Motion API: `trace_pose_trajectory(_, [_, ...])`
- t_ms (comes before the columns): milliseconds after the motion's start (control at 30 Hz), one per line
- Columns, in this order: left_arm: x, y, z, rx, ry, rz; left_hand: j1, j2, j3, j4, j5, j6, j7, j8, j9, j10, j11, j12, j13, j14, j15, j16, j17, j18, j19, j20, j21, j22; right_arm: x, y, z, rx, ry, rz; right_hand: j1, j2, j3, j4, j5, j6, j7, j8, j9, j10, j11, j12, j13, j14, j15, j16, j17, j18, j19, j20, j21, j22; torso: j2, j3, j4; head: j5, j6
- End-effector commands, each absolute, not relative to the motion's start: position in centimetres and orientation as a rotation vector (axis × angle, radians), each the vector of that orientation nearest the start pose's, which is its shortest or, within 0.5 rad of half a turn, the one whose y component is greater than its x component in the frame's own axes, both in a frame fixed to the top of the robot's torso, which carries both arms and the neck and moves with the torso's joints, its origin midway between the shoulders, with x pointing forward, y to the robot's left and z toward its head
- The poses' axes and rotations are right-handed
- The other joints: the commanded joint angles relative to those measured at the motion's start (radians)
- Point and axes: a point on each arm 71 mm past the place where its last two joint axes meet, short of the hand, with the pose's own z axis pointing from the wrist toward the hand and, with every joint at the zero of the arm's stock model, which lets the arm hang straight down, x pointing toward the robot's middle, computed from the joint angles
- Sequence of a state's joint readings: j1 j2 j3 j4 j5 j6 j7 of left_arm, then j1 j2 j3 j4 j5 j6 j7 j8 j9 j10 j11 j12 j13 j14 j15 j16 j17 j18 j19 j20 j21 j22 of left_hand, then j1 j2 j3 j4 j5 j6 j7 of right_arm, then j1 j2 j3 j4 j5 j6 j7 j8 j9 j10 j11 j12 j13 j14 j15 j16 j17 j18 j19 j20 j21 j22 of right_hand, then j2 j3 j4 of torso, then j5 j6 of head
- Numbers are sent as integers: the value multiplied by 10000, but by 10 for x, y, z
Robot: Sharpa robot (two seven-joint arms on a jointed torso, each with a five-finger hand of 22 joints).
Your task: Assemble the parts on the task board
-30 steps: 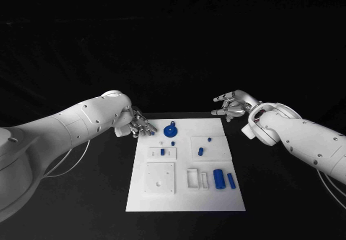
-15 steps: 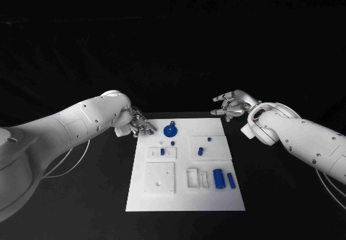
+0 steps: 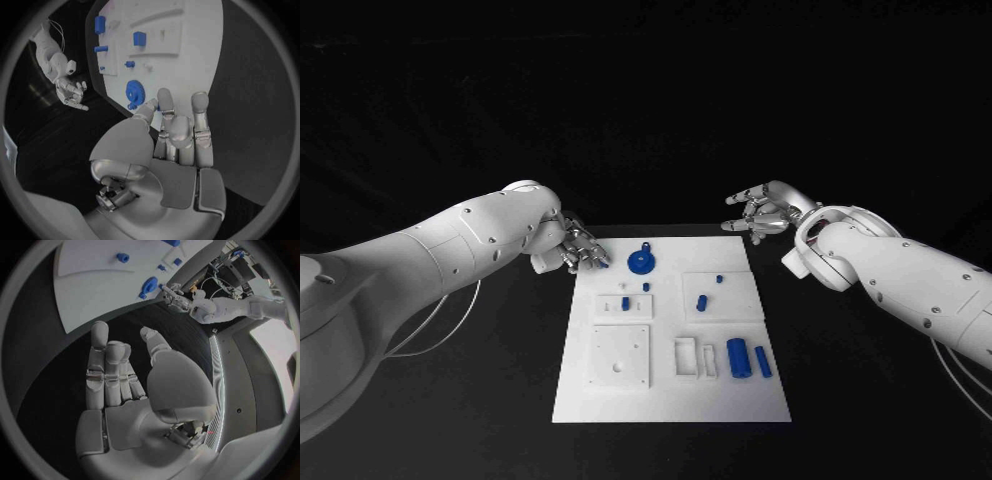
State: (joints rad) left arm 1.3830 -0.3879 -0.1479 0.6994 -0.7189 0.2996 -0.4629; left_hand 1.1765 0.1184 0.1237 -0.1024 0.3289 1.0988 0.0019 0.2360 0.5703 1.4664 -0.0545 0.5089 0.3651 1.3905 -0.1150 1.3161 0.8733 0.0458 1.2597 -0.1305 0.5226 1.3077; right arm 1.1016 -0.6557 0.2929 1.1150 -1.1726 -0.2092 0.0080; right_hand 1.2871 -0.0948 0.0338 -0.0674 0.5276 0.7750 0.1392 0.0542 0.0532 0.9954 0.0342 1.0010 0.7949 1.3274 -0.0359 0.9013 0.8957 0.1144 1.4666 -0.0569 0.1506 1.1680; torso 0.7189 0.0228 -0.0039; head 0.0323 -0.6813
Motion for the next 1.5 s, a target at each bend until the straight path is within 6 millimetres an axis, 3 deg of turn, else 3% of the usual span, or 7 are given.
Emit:
trace_pose_trajectory(33, [609,223,-189,-6504,23188,-3932,-197,-53,637,-373,204,93,-45,-40,3037,184,-73,61,18,72,-6,54,21,-63,-33,29,74,190,570,-240,-161,3213,16157,7921,27,-68,31,23,31,-46,30,-8,6,-36,22,-34,-11,-72,5,-56,-15,200,273,33,-34,-14,-9,7,0,-1,5])
trace_pose_trajectory(100, [608,224,-189,-6697,23127,-3880,-233,-72,709,-394,411,130,-57,-44,3227,202,-68,75,19,82,-10,66,37,-64,-34,26,84,189,570,-241,-161,3212,16176,7916,11,-62,19,20,32,-16,27,-4,9,-35,22,-25,-4,-77,6,-56,-15,198,269,34,-38,-15,-8,9,8,-4,13])
trace_pose_trajectory(200, [606,226,-189,-6869,23070,-3758,-370,-112,874,-472,1051,171,-87,93,3590,270,-86,118,32,133,-29,126,139,-63,-13,10,114,192,570,-241,-161,3214,16189,7906,5,-62,11,18,34,6,25,-3,10,-27,19,-18,-1,-74,4,-54,-15,198,270,33,-38,-14,-14,5,10,-28,18])
trace_pose_trajectory(333, [602,226,-189,-7029,23041,-3719,-679,-126,1187,-662,1243,186,-110,142,4010,332,-89,151,29,185,-35,186,244,-68,4,1,150,187,570,-243,-161,3227,16196,7866,5,-62,11,18,34,6,25,-3,10,-27,19,-18,-1,-74,4,-54,-15,198,270,33,-38,-14,-17,7,50,-32,4])
trace_pose_trajectory(767, [581,222,-177,-6949,23077,-4148,-939,-114,1365,-917,1478,407,-149,-24,4277,402,-116,244,-13,278,-32,235,368,-50,46,12,203,185,569,-248,-161,3270,16190,7760,5,-62,11,18,34,6,25,-3,10,-27,19,-18,-1,-74,4,-54,-15,198,270,33,-38,-14,-111,28,128,4,-74])
trace_pose_trajectory(1100, [552,212,-171,-5370,22695,-4038,-993,-117,1347,-971,1524,553,-176,-132,4266,428,-137,356,-69,381,-35,238,451,-24,106,25,232,176,569,-251,-161,3297,16178,7705,5,-62,11,18,34,6,25,-3,10,-27,19,-18,-1,-74,4,-54,-15,198,270,33,-38,-14,-204,2,233,0,-198])
trace_pose_trajectory(1500, [522,201,-188,-3463,21854,-3703,-944,-147,1311,-1031,1560,762,-199,-295,4142,455,-161,506,-265,522,-36,124,476,24,214,50,205,170,569,-252,-162,3306,16188,7690,5,-62,11,18,34,6,25,-3,10,-27,19,-18,-1,-74,4,-54,-15,198,270,33,-38,-14,-226,-12,272,-2,-262])
